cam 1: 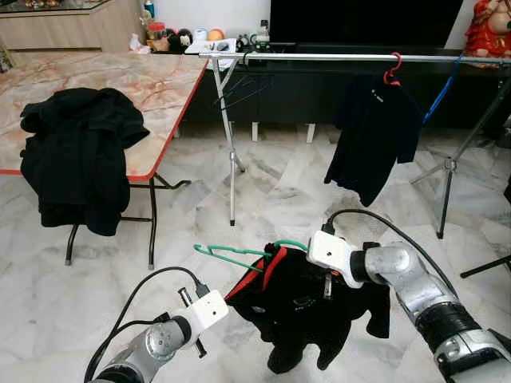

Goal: Hang hanger

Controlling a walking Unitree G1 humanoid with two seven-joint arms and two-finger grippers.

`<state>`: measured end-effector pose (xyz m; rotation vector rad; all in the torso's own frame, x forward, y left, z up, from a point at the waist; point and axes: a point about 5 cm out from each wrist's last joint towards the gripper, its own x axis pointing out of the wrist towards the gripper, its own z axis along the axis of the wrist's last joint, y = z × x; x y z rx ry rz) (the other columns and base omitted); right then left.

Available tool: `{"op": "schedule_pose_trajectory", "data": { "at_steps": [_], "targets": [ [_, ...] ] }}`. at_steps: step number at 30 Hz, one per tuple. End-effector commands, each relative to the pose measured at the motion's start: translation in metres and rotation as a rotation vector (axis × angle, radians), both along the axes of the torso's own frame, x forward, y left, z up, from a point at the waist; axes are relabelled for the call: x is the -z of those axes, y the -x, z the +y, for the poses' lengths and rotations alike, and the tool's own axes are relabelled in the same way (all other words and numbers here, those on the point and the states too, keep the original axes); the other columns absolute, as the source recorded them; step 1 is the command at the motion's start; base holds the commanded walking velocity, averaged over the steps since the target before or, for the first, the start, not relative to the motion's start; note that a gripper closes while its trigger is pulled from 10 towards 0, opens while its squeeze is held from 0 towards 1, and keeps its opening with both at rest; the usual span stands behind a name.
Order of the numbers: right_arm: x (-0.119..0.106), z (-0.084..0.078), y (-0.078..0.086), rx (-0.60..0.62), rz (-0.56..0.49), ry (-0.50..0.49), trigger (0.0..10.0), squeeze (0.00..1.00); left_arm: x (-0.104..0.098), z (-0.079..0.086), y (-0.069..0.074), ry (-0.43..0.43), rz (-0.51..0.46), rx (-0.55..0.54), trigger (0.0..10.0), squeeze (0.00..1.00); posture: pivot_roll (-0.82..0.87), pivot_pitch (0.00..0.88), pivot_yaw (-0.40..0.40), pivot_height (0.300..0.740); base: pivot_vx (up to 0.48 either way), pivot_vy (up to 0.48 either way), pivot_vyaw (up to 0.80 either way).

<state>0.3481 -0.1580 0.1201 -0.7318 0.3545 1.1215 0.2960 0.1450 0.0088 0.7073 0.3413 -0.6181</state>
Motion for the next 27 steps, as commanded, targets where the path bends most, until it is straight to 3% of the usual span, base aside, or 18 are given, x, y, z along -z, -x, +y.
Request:
{"op": "schedule_pose_trajectory", "data": {
  "at_steps": [1,10,14,17,24,27],
  "targets": [
    [-0.001,-0.005,0.002,-0.018,-0.009,0.018,0.0,0.0,0.01,0.012,0.007,-0.055,0.046,-0.045,0.0,0.0,0.08,0.088,0.01,0.74,0.0,0.0,0.0],
    [0.017,-0.029,0.019,-0.07,0.07,0.133,0.0,0.0,0.01,0.013,0.007,-0.045,0.049,-0.06,0.0,0.0,0.08,0.088,0.01,0.74,0.0,0.0,0.0],
    [0.031,-0.049,0.027,-0.067,0.098,0.285,0.0,0.0,0.011,0.013,0.008,-0.043,0.057,-0.057,0.0,0.0,0.07,0.084,0.013,0.74,0.0,0.0,0.0],
    [0.034,-0.057,0.028,-0.043,0.095,0.322,0.0,0.0,0.012,0.013,0.008,-0.045,0.061,-0.058,0.0,0.0,0.07,0.083,0.014,0.74,0.0,0.0,0.0],
    [0.033,-0.06,0.032,-0.05,0.096,0.277,0.0,0.0,0.014,0.013,0.01,-0.045,0.074,-0.053,0.0,0.0,0.07,0.079,0.019,0.74,0.0,0.0,0.0],
    [0.029,-0.06,0.028,-0.008,0.07,0.212,0.0,0.0,0.014,0.013,0.01,-0.045,0.076,-0.052,0.0,0.0,0.07,0.079,0.02,0.74,0.0,0.0,0.0]
  ]
}}
